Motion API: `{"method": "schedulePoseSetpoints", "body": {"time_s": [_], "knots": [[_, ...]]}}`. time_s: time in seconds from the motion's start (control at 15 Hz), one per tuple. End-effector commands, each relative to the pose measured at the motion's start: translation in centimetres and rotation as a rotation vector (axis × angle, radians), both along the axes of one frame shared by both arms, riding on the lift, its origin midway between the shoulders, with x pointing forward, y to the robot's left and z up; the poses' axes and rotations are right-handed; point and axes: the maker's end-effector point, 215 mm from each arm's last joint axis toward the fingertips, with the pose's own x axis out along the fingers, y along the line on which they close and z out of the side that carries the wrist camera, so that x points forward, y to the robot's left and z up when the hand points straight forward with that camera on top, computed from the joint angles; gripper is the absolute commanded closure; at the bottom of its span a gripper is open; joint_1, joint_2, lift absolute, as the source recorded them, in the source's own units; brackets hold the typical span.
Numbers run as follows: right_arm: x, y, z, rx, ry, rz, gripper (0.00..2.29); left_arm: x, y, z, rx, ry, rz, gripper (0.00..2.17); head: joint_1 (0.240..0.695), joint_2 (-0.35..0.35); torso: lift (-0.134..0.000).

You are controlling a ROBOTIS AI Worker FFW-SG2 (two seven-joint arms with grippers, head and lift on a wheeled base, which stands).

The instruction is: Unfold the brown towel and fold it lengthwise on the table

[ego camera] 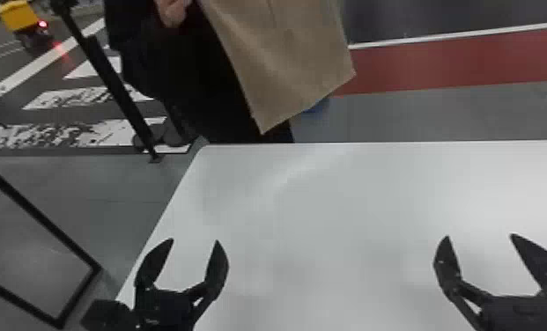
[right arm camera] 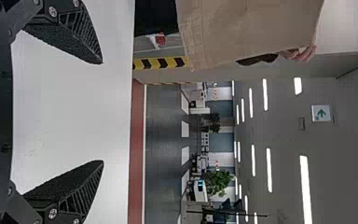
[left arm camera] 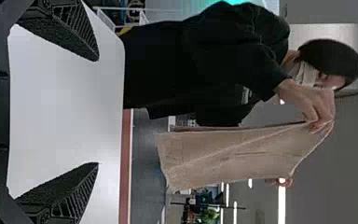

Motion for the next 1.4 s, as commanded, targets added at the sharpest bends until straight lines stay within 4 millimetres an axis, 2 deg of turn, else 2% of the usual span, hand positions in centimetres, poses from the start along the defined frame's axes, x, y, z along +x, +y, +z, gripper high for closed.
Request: {"method": "schedulePoseSetpoints", "body": {"time_s": [0.0, 0.8, 1.33], "knots": [[0.0, -0.2, -0.1, -0.002, 0.003, -0.003, 0.13, 0.0, 0.0, -0.1, -0.002, 0.004, 0.004, 0.08, 0.695, 0.319, -0.11], [0.1, -0.6, -0.4, -0.004, 0.004, -0.012, 0.13, -0.1, 0.1, -1.2, -0.007, 0.018, 0.007, 0.08, 0.695, 0.312, -0.11], [-0.2, -1.0, -0.4, -0.003, 0.007, -0.019, 0.13, -0.2, 0.2, -1.1, -0.009, 0.013, 0.011, 0.08, 0.695, 0.309, -0.11]]}}
